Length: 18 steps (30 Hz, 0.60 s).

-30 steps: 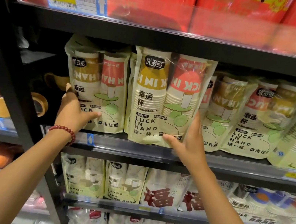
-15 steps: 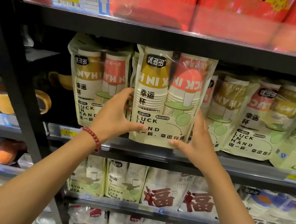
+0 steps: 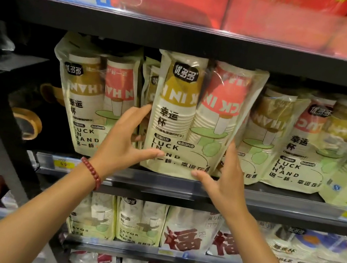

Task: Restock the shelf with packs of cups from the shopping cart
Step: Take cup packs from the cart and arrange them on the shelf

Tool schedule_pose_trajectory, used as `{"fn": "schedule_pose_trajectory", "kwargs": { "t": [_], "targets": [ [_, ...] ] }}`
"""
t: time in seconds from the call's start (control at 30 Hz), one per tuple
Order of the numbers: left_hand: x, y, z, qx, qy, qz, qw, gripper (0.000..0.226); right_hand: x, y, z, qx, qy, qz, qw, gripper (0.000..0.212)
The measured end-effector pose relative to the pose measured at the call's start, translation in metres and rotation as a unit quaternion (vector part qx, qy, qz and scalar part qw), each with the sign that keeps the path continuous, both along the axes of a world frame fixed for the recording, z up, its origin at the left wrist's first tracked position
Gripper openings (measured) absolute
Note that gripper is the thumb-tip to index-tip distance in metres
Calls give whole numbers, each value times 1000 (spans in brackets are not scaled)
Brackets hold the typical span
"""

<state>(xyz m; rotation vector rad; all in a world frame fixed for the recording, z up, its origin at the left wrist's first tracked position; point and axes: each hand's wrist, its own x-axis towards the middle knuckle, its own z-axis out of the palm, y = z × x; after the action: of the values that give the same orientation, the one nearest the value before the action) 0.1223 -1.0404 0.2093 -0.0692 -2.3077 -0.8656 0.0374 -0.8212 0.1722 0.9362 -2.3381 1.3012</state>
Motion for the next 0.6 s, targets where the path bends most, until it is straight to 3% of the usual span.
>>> {"fn": "schedule_pose_trajectory", "kwargs": {
  "t": [0.23,0.4,0.47,0.6],
  "targets": [
    [-2,5,-3,51,-9,-43,998,88,-4,3,0,12,-5,-2,1000,107],
    [-1,4,-17,72,-54,-23,996,101,-4,10,6,60,4,1,998,107],
    [2,3,-23,68,-69,-20,995,101,-2,14,10,71,-11,22,997,99],
    [7,3,-17,36,-73,-11,997,88,-2,23,27,57,-62,74,994,60]
  ]
}}
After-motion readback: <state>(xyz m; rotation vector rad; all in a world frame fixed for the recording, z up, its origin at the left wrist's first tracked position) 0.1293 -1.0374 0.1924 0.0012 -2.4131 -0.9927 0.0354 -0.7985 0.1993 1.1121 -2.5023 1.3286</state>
